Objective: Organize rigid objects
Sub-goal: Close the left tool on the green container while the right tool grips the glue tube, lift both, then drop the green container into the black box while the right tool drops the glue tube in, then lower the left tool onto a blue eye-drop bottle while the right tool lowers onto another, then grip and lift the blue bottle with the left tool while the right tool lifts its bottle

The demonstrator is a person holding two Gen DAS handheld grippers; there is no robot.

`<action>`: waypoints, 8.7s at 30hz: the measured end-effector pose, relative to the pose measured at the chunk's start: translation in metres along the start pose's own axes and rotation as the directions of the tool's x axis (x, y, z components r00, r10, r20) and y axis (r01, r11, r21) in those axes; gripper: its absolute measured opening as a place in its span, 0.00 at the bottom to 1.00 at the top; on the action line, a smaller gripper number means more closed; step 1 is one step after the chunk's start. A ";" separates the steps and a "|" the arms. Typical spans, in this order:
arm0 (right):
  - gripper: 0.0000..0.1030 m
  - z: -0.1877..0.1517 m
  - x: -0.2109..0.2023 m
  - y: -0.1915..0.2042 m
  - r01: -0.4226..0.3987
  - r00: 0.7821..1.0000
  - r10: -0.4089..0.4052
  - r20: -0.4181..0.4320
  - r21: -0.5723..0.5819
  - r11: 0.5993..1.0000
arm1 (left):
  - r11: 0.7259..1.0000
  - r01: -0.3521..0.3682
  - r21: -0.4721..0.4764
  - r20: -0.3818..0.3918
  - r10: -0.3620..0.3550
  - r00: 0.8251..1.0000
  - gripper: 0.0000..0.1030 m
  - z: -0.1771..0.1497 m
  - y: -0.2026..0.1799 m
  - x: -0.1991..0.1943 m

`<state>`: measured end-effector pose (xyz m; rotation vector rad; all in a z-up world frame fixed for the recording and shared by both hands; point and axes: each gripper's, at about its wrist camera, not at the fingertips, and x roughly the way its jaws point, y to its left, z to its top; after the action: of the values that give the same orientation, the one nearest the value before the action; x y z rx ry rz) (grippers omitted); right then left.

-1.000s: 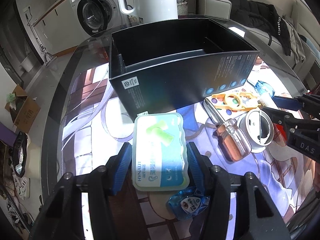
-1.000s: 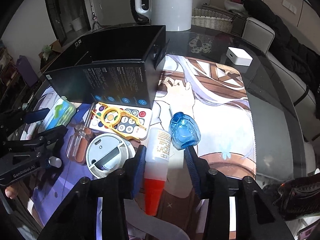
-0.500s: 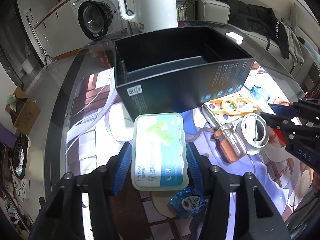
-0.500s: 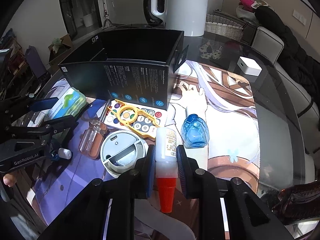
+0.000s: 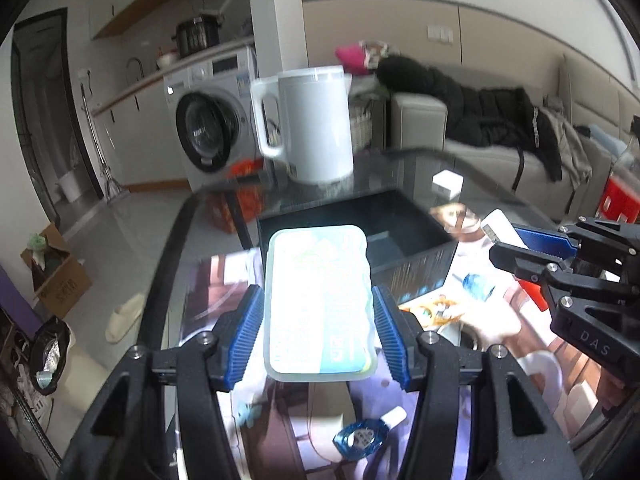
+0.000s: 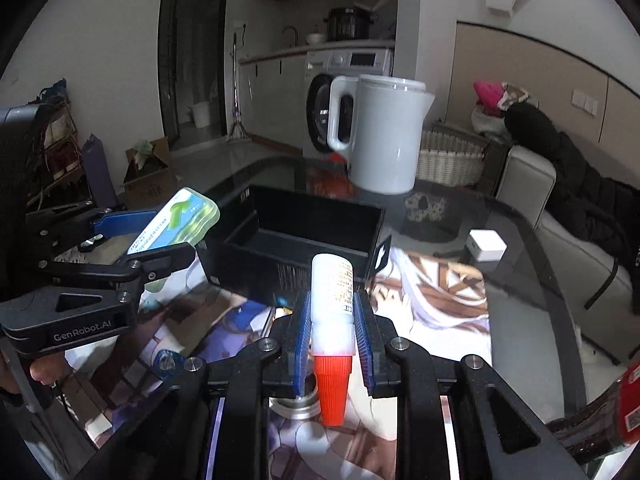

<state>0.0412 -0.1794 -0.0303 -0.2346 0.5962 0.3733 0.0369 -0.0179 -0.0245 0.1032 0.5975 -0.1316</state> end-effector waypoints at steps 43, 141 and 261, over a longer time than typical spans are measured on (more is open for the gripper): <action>0.20 0.093 -0.021 0.020 0.018 0.875 -0.046 0.482 0.063 0.998 | 0.984 -0.009 -0.180 0.363 0.075 0.929 0.53 0.062 0.058 -0.016; 0.54 -0.017 0.117 -0.085 0.060 0.880 0.045 -0.474 0.204 0.977 | 0.957 0.241 0.162 -0.484 -0.136 0.865 0.93 -0.060 -0.011 0.034; 0.30 0.094 0.082 -0.018 -0.049 0.991 0.032 0.131 0.132 0.990 | 0.986 0.043 -0.164 0.144 -0.020 0.989 0.28 0.068 0.048 0.057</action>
<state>0.1582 -0.1436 -0.0009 -0.0676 0.4977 0.3828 0.1284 0.0153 0.0022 -0.0773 0.4662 -0.1182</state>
